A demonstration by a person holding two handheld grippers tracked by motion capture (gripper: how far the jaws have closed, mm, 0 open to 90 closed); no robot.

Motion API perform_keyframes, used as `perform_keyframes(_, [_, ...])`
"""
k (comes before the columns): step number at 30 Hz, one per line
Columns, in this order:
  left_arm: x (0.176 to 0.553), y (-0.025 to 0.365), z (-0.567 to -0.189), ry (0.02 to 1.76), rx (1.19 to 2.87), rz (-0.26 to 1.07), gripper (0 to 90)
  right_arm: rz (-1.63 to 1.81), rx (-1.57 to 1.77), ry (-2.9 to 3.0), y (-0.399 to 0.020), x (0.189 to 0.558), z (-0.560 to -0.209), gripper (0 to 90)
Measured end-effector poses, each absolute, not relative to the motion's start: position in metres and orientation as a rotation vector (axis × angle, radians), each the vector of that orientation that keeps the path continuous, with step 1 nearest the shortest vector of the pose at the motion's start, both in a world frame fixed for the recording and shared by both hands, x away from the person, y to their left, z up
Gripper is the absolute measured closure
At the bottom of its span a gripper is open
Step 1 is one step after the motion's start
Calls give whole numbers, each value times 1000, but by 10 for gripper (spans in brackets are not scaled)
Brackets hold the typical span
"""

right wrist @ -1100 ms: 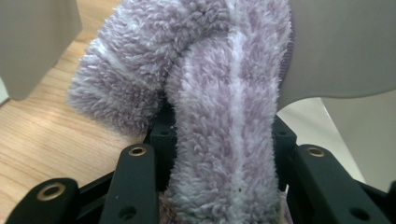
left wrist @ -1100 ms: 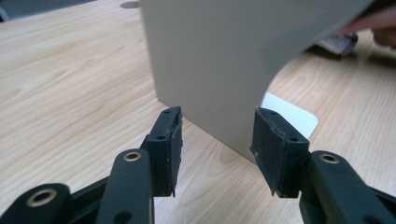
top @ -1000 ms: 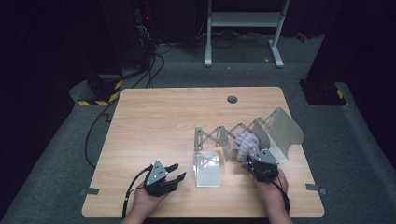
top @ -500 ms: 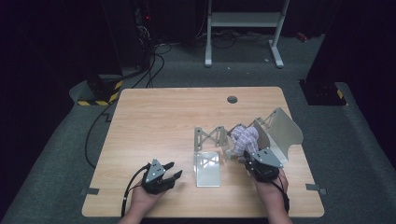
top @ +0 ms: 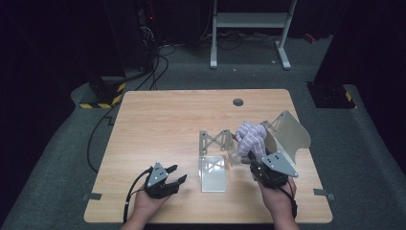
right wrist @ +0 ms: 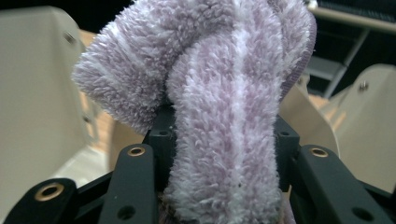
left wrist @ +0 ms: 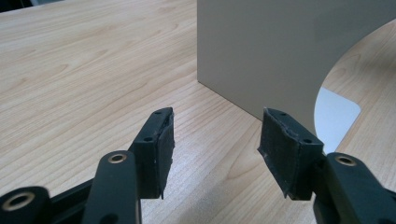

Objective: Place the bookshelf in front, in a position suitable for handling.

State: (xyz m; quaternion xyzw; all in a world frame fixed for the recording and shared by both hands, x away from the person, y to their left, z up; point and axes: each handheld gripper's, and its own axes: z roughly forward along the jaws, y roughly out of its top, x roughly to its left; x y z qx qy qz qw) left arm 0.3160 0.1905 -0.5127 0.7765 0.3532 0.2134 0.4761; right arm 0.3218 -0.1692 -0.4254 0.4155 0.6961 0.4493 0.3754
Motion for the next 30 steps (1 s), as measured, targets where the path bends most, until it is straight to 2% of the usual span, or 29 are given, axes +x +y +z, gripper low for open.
perform_keyframes(3, [316,192,-513,873,1890,531,452,1196,1031,1774,-164,314,-415,570])
perform_keyframes(5, [315,193,-514,874,1888,573,492,1218,1000,1767,-159,309,-410,569])
perform_keyframes(13, [315,189,-518,868,1926,590,476,1324,896,1803,-133,292,-396,569])
perform_keyframes(18, [315,190,-518,868,1915,595,474,1278,831,1900,-109,291,-410,571])
perform_keyframes(19, [315,190,-518,873,1911,592,474,1230,846,1952,-101,298,-425,571])
perform_keyframes(25, [314,188,-518,863,1929,586,474,1112,921,2025,-99,318,-458,572])
perform_keyframes(30, [314,187,-518,857,1929,586,474,1068,957,2014,-107,324,-465,573])
